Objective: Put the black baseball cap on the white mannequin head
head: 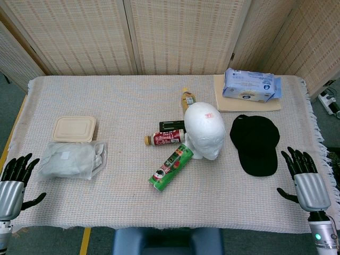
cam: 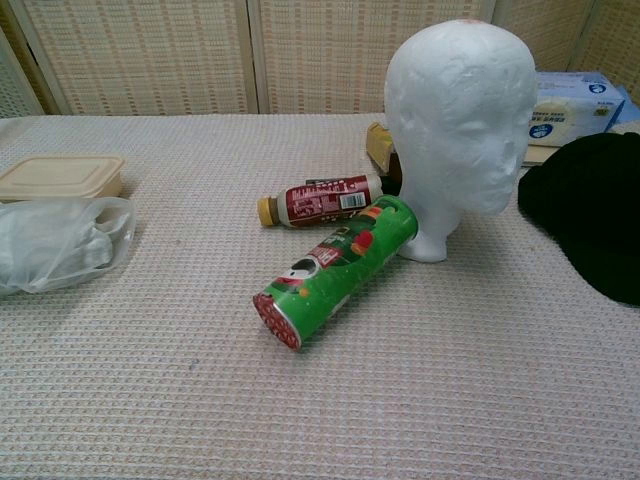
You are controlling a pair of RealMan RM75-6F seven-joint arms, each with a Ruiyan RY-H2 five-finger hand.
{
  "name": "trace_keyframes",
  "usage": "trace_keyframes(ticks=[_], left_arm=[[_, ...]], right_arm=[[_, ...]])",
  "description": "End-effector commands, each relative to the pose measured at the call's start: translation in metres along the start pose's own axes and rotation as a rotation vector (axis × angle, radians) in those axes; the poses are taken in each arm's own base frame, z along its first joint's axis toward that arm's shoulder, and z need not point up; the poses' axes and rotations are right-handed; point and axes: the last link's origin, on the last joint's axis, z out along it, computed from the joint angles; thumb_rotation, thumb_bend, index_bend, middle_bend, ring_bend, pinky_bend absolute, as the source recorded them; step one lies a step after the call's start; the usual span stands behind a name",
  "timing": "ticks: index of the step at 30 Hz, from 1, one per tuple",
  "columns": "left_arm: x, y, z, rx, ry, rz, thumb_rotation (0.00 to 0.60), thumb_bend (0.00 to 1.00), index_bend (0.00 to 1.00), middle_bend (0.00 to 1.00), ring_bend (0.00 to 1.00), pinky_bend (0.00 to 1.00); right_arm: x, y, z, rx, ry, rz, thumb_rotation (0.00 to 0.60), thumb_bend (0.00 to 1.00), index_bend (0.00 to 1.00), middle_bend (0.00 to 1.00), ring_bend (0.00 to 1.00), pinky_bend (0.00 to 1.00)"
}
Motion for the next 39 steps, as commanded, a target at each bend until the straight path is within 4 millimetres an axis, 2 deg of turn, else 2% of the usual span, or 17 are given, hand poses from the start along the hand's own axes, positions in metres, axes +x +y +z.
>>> trace_keyframes(ticks=[1, 5, 6, 9, 11, 12, 13, 15, 16, 19, 22, 24, 29, 33, 39], left_arm=[[-0.001, 0.000, 0.000, -0.001, -0.003, 0.001, 0.600, 0.17, 0.14, 0.06, 0.00, 0.09], [-0.003, 0.003, 0.001, -0.005, -0.012, -0.015, 0.600, 0.17, 0.14, 0.06, 0.00, 0.09], [-0.003, 0.003, 0.001, -0.005, -0.013, -0.018, 0.600, 0.17, 0.14, 0.06, 0.00, 0.09], [-0.001, 0.004, 0.002, -0.003, -0.006, -0.037, 0.600, 0.17, 0.14, 0.06, 0.00, 0.09], [-0.001, 0.004, 0.004, -0.003, 0.000, -0.052, 0.600, 0.17, 0.14, 0.06, 0.00, 0.09], [-0.001, 0.004, 0.005, -0.001, 0.000, -0.056, 0.600, 0.17, 0.14, 0.06, 0.00, 0.09], [-0.003, 0.004, 0.007, 0.003, -0.006, -0.061, 0.600, 0.17, 0.14, 0.06, 0.00, 0.09], [-0.005, 0.002, 0.007, 0.009, -0.016, -0.061, 0.600, 0.17, 0.14, 0.06, 0.00, 0.09], [-0.006, 0.001, 0.008, 0.012, -0.022, -0.059, 0.600, 0.17, 0.13, 0.06, 0.00, 0.09], [-0.006, 0.001, 0.007, 0.014, -0.026, -0.060, 0.600, 0.17, 0.13, 0.06, 0.00, 0.09], [-0.004, 0.001, 0.006, 0.013, -0.024, -0.062, 0.600, 0.17, 0.13, 0.06, 0.00, 0.09], [-0.002, 0.005, 0.004, -0.002, -0.032, -0.085, 0.600, 0.17, 0.14, 0.06, 0.00, 0.09], [-0.002, 0.005, 0.002, -0.009, -0.035, -0.071, 0.600, 0.15, 0.17, 0.06, 0.00, 0.09], [-0.001, 0.003, 0.002, 0.004, -0.035, -0.067, 0.600, 0.15, 0.18, 0.06, 0.00, 0.09], [0.000, 0.001, 0.004, 0.019, -0.026, -0.066, 0.600, 0.15, 0.16, 0.06, 0.00, 0.09]], right_arm=[[0.000, 0.001, 0.000, -0.002, -0.001, -0.008, 0.600, 0.02, 0.00, 0.00, 0.00, 0.00], [-0.005, 0.003, 0.004, -0.004, -0.003, -0.037, 0.600, 0.02, 0.00, 0.00, 0.00, 0.00], [-0.006, 0.004, 0.007, 0.000, 0.009, -0.047, 0.600, 0.02, 0.00, 0.00, 0.00, 0.03], [-0.014, 0.014, 0.015, 0.015, 0.039, -0.099, 0.600, 0.02, 0.00, 0.11, 0.11, 0.38], [-0.018, 0.023, 0.017, 0.030, 0.051, -0.143, 0.600, 0.02, 0.00, 0.31, 0.34, 0.66], [-0.019, 0.025, 0.018, 0.035, 0.061, -0.150, 0.600, 0.02, 0.00, 0.40, 0.45, 0.74], [-0.022, 0.028, 0.019, 0.042, 0.064, -0.168, 0.600, 0.02, 0.00, 0.56, 0.62, 0.87], [-0.026, 0.031, 0.019, 0.052, 0.070, -0.186, 0.600, 0.02, 0.00, 0.75, 0.81, 0.97], [-0.029, 0.033, 0.020, 0.056, 0.068, -0.198, 0.600, 0.02, 0.00, 0.84, 0.89, 1.00], [-0.032, 0.034, 0.020, 0.059, 0.071, -0.206, 0.600, 0.02, 0.01, 0.93, 0.96, 1.00], [-0.045, 0.038, 0.021, 0.063, 0.078, -0.204, 0.600, 0.02, 0.12, 1.00, 1.00, 1.00], [-0.070, 0.046, 0.021, 0.056, 0.011, -0.192, 0.600, 0.02, 0.20, 1.00, 1.00, 1.00], [-0.100, 0.057, 0.022, 0.064, -0.020, -0.210, 0.600, 0.03, 0.34, 1.00, 1.00, 1.00], [-0.114, 0.059, 0.022, 0.068, -0.028, -0.226, 0.600, 0.04, 0.41, 1.00, 1.00, 1.00], [-0.127, 0.057, 0.026, 0.073, -0.041, -0.224, 0.600, 0.06, 0.45, 1.00, 1.00, 1.00]])
